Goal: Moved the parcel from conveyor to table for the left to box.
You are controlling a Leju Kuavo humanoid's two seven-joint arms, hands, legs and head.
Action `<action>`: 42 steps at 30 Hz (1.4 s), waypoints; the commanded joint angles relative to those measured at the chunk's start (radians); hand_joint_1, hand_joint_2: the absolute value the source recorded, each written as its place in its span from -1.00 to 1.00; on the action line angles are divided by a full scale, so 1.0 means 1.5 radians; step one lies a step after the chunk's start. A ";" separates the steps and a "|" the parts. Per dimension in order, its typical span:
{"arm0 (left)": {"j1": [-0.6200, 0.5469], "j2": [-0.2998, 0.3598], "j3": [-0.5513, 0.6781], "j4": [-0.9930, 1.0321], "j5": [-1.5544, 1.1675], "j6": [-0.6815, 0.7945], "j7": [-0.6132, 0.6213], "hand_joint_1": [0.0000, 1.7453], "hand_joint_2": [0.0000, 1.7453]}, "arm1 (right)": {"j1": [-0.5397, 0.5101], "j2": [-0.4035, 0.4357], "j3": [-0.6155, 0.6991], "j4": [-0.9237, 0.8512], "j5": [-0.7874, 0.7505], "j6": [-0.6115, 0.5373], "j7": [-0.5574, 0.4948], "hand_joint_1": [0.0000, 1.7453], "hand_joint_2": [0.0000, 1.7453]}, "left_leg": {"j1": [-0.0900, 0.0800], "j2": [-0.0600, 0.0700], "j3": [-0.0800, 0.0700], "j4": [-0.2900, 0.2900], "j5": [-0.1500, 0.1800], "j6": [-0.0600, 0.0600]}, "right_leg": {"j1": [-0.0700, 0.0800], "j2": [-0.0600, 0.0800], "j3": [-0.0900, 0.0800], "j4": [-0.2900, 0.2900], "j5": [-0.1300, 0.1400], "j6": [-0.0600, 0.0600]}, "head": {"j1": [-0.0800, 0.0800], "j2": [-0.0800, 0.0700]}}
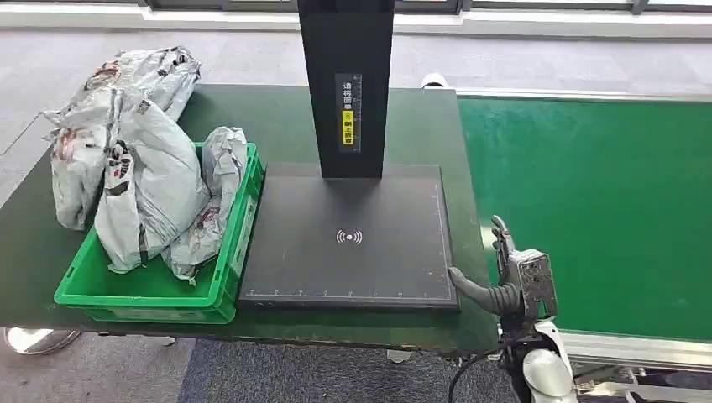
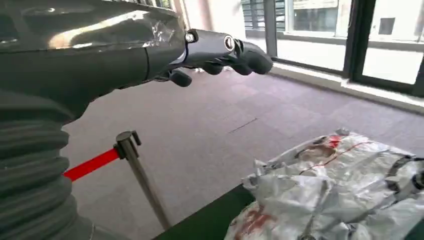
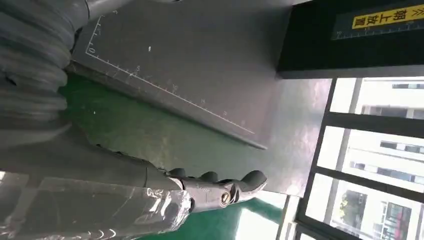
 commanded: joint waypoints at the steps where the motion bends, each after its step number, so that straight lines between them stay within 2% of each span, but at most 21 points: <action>1: -0.095 0.041 -0.095 -0.016 0.067 -0.070 0.018 -1.00 1.00 | -0.051 -0.013 0.002 0.058 -0.011 0.000 0.004 -1.00 1.00 | 0.000 0.005 0.001 0.001 -0.001 0.001 | 0.001 0.001 0.000 0.000 0.000 0.000 | 0.000 0.000; 13: -0.094 0.043 -0.099 -0.017 0.071 -0.070 0.019 -1.00 1.00 | -0.050 -0.014 0.002 0.059 -0.012 0.000 0.004 -1.00 1.00 | 0.000 0.002 0.002 0.000 0.000 0.001 | 0.000 -0.001 0.002 0.000 0.000 0.000 | 0.000 0.000; 16: -0.088 0.048 -0.138 -0.021 0.097 -0.039 0.035 -1.00 1.00 | -0.043 -0.020 0.007 0.059 -0.019 -0.001 0.002 -1.00 1.00 | 0.000 0.000 0.001 0.000 0.000 0.001 | 0.000 -0.002 0.001 0.000 0.000 0.000 | 0.000 0.000; 19: -0.049 0.044 -0.099 -0.007 0.192 0.023 0.044 -1.00 1.00 | -0.029 -0.021 0.004 0.054 -0.028 -0.010 -0.007 -1.00 1.00 | 0.000 0.001 0.003 -0.001 0.000 0.001 | 0.000 -0.002 0.003 -0.001 0.000 0.000 | 0.000 0.000; 22: 0.057 0.071 -0.094 -0.046 0.290 0.056 0.019 -1.00 1.00 | -0.025 -0.018 0.007 0.045 -0.028 -0.010 -0.008 -1.00 1.00 | -0.001 0.000 0.004 -0.003 0.001 0.001 | -0.001 -0.003 0.004 -0.002 0.000 0.000 | 0.000 0.000; 23: 0.110 0.077 -0.083 -0.063 0.326 0.093 0.006 -1.00 1.00 | -0.028 -0.015 0.009 0.042 -0.025 -0.013 -0.009 -1.00 1.00 | -0.002 0.001 0.006 -0.004 0.001 0.001 | -0.001 -0.002 0.005 -0.002 0.000 0.000 | 0.000 0.000; 25: 0.204 0.060 -0.052 -0.105 0.378 0.172 -0.045 -1.00 1.00 | -0.027 -0.007 0.006 0.029 -0.017 -0.023 -0.013 -1.00 1.00 | -0.003 0.001 0.007 -0.005 0.001 0.001 | -0.002 -0.002 0.006 -0.003 0.000 0.000 | 0.000 0.000; 27: 0.363 -0.027 0.038 -0.202 0.445 0.355 -0.124 -1.00 1.00 | -0.019 0.004 0.003 0.000 -0.004 -0.045 -0.031 -1.00 1.00 | -0.003 -0.001 0.008 -0.006 0.002 0.001 | -0.003 -0.004 0.007 -0.003 0.000 0.000 | 0.000 0.000; 28: 0.456 -0.100 0.109 -0.275 0.508 0.418 -0.159 -1.00 1.00 | -0.027 0.009 0.004 -0.002 0.000 -0.065 -0.056 -1.00 1.00 | -0.003 -0.004 0.007 -0.004 0.002 0.001 | -0.004 -0.006 0.006 -0.002 0.000 0.000 | 0.000 0.000; 29: 0.557 -0.165 0.119 -0.353 0.529 0.478 -0.178 -1.00 1.00 | -0.044 0.012 0.019 0.006 0.013 -0.090 -0.066 -1.00 1.00 | -0.003 -0.005 0.009 -0.007 0.003 0.001 | -0.003 -0.009 0.009 -0.004 0.000 0.000 | 0.000 0.000; 30: 0.589 -0.179 0.101 -0.379 0.530 0.513 -0.181 -1.00 1.00 | -0.052 0.012 0.026 0.012 0.013 -0.097 -0.063 -1.00 1.00 | -0.004 -0.010 0.009 -0.006 0.004 0.001 | -0.004 -0.012 0.010 -0.004 -0.001 0.000 | -0.001 0.000; 31: 0.599 -0.178 0.088 -0.390 0.537 0.527 -0.178 -1.00 1.00 | -0.055 0.010 0.030 0.014 0.012 -0.101 -0.062 -1.00 1.00 | -0.004 -0.010 0.011 -0.008 0.005 0.001 | -0.004 -0.013 0.012 -0.006 0.000 0.001 | 0.000 0.000; 33: 0.598 -0.154 0.073 -0.414 0.566 0.530 -0.158 -1.00 1.00 | -0.057 0.005 0.036 0.018 0.007 -0.107 -0.062 -1.00 1.00 | -0.005 -0.008 0.007 -0.003 0.003 0.002 | -0.004 -0.009 0.008 -0.002 0.000 0.001 | 0.000 0.000; 34: 0.592 -0.147 0.074 -0.417 0.573 0.527 -0.151 -1.00 1.00 | -0.056 0.004 0.037 0.018 0.006 -0.108 -0.063 -1.00 1.00 | -0.004 -0.008 0.007 -0.003 0.003 0.002 | -0.003 -0.010 0.009 -0.002 -0.001 0.002 | 0.000 0.000; 35: 0.638 -0.185 0.111 -0.456 0.618 0.507 -0.171 -1.00 1.00 | -0.059 0.006 0.042 0.020 0.002 -0.110 -0.073 -1.00 -1.00 | -0.003 -0.005 0.006 -0.001 0.002 0.002 | -0.003 -0.006 0.007 -0.001 -0.001 0.001 | 0.001 0.000; 37: 0.738 -0.292 0.108 -0.524 0.595 0.551 -0.219 -1.00 1.00 | -0.067 0.020 0.059 0.015 0.022 -0.126 -0.087 -1.00 -1.00 | -0.004 0.002 0.005 -0.002 0.001 0.002 | -0.003 -0.001 0.005 -0.001 0.002 0.001 | 0.000 0.000; 38: 0.788 -0.360 0.078 -0.545 0.564 0.602 -0.248 -1.00 1.00 | -0.062 0.029 0.067 -0.004 0.016 -0.125 -0.091 -1.00 -1.00 | -0.004 0.001 0.008 -0.004 0.002 0.002 | -0.004 -0.001 0.008 -0.004 0.002 0.002 | 0.000 0.000; 39: 0.806 -0.399 0.053 -0.546 0.557 0.640 -0.262 -1.00 1.00 | -0.058 0.031 0.076 -0.016 0.036 -0.146 -0.084 -1.00 -1.00 | -0.006 0.001 0.008 -0.004 0.002 0.002 | -0.007 0.000 0.005 -0.003 0.002 0.002 | 0.000 0.000; 40: 0.812 -0.421 0.028 -0.540 0.558 0.670 -0.275 -1.00 1.00 | -0.058 0.030 0.086 -0.023 0.034 -0.148 -0.073 -1.00 1.00 | -0.007 0.002 0.009 -0.005 0.002 0.003 | -0.007 -0.001 0.007 -0.005 0.002 0.003 | -0.001 0.000; 42: 0.804 -0.441 -0.021 -0.522 0.599 0.726 -0.281 -1.00 1.00 | -0.076 0.022 0.110 0.001 0.006 -0.156 -0.067 -1.00 1.00 | -0.009 -0.001 0.010 -0.004 0.000 0.005 | -0.008 -0.004 0.008 -0.004 -0.001 0.005 | -0.001 0.000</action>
